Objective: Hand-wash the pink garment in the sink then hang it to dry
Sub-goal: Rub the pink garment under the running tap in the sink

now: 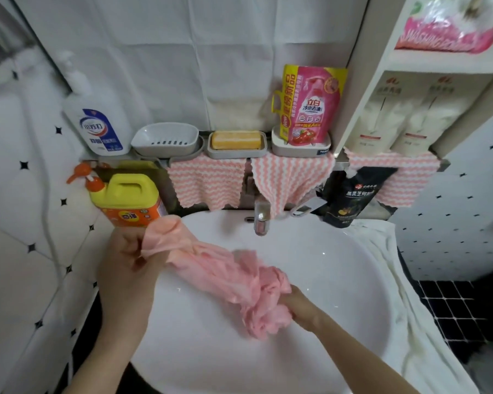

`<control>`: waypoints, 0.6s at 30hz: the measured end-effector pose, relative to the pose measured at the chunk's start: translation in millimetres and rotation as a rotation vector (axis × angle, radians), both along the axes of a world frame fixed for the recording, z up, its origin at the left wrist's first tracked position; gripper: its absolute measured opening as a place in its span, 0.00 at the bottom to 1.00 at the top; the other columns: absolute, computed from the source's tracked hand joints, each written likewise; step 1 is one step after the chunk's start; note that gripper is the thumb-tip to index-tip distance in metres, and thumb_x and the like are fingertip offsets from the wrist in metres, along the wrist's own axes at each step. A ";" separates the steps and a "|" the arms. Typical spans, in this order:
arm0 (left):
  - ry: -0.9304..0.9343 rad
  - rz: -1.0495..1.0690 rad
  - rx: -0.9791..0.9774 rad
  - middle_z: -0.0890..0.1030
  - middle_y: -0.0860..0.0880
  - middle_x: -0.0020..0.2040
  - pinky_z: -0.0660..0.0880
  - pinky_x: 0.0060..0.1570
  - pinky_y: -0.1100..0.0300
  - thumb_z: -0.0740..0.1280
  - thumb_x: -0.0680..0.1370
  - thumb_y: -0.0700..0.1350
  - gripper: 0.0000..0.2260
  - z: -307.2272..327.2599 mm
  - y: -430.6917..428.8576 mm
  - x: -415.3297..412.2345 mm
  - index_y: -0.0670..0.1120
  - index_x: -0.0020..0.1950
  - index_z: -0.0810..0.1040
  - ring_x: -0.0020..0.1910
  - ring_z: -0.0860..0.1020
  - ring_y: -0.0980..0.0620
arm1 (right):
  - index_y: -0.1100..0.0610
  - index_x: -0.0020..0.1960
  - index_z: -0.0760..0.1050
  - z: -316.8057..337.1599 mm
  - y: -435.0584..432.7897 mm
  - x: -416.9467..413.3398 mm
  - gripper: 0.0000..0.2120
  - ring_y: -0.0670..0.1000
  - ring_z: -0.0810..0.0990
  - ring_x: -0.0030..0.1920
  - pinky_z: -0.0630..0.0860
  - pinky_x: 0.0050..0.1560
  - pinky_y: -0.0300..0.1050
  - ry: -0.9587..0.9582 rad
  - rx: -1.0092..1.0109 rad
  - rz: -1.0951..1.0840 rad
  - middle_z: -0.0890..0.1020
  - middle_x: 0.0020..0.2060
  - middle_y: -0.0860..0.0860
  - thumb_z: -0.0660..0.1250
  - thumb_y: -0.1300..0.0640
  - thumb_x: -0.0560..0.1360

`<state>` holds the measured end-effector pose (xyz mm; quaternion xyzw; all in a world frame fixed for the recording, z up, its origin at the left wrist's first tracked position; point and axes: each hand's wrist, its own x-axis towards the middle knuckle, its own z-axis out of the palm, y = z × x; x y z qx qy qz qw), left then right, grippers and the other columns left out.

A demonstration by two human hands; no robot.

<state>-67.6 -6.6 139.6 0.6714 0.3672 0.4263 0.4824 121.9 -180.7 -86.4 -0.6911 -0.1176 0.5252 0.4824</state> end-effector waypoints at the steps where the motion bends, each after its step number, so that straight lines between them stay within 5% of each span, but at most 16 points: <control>1: -0.008 -0.003 0.007 0.77 0.56 0.32 0.69 0.33 0.68 0.69 0.61 0.48 0.09 2.9 1.8 1.8 0.60 0.36 0.74 0.30 0.73 0.63 | 0.59 0.55 0.79 1.8 0.0 3.0 0.22 0.55 0.82 0.52 0.78 0.54 0.51 0.014 0.011 0.058 0.84 0.51 0.57 0.72 0.50 0.64; 3: 0.023 -0.077 0.002 0.77 0.54 0.33 0.69 0.34 0.68 0.71 0.67 0.38 0.12 -8.0 4.4 9.3 0.54 0.38 0.74 0.31 0.73 0.63 | 0.56 0.59 0.77 4.2 7.6 6.8 0.31 0.52 0.81 0.54 0.78 0.55 0.46 -0.166 -0.165 0.242 0.83 0.54 0.54 0.74 0.46 0.58; 5: 0.104 -0.193 -0.053 0.79 0.54 0.34 0.69 0.35 0.68 0.70 0.69 0.32 0.12 -31.0 3.8 18.1 0.49 0.40 0.74 0.33 0.74 0.60 | 0.55 0.64 0.70 2.9 16.1 7.1 0.35 0.53 0.79 0.56 0.76 0.57 0.46 -0.434 -0.424 0.413 0.79 0.57 0.53 0.74 0.42 0.61; 8: 0.210 -0.299 -0.195 0.80 0.48 0.37 0.69 0.39 0.61 0.68 0.67 0.37 0.05 -68.9 0.7 23.8 0.45 0.41 0.76 0.38 0.75 0.53 | 0.57 0.71 0.65 17.9 19.4 9.1 0.29 0.55 0.75 0.62 0.72 0.62 0.46 -0.625 -0.477 0.254 0.76 0.63 0.55 0.66 0.48 0.74; 10: 0.279 -0.310 -0.251 0.79 0.43 0.38 0.68 0.40 0.56 0.64 0.64 0.42 0.07 -89.4 -0.6 24.6 0.46 0.40 0.77 0.39 0.74 0.50 | 0.58 0.67 0.73 39.6 14.7 14.2 0.19 0.54 0.77 0.62 0.72 0.59 0.41 -0.593 -0.294 0.131 0.79 0.61 0.54 0.65 0.54 0.77; 14: 0.361 -0.334 -0.335 0.75 0.46 0.34 0.67 0.36 0.61 0.65 0.60 0.49 0.11 -113.1 -8.2 34.0 0.45 0.38 0.75 0.36 0.71 0.51 | 0.56 0.62 0.77 86.2 7.6 21.7 0.13 0.49 0.81 0.51 0.74 0.50 0.40 0.017 0.226 -0.105 0.84 0.52 0.50 0.62 0.55 0.79; 16: 0.353 -0.377 -0.374 0.73 0.49 0.34 0.66 0.31 0.68 0.68 0.64 0.45 0.07 -117.0 -14.6 44.3 0.43 0.37 0.73 0.35 0.70 0.52 | 0.55 0.63 0.77 82.1 9.5 16.5 0.15 0.48 0.81 0.46 0.76 0.48 0.41 0.011 0.109 -0.095 0.84 0.48 0.48 0.63 0.53 0.79; 18: 0.360 -0.395 -0.353 0.73 0.48 0.34 0.65 0.28 0.71 0.66 0.72 0.33 0.05 -117.8 -17.4 54.8 0.40 0.38 0.73 0.34 0.70 0.52 | 0.54 0.61 0.79 75.5 12.8 5.6 0.17 0.49 0.81 0.50 0.76 0.55 0.41 -0.283 -0.191 0.085 0.83 0.51 0.48 0.69 0.52 0.74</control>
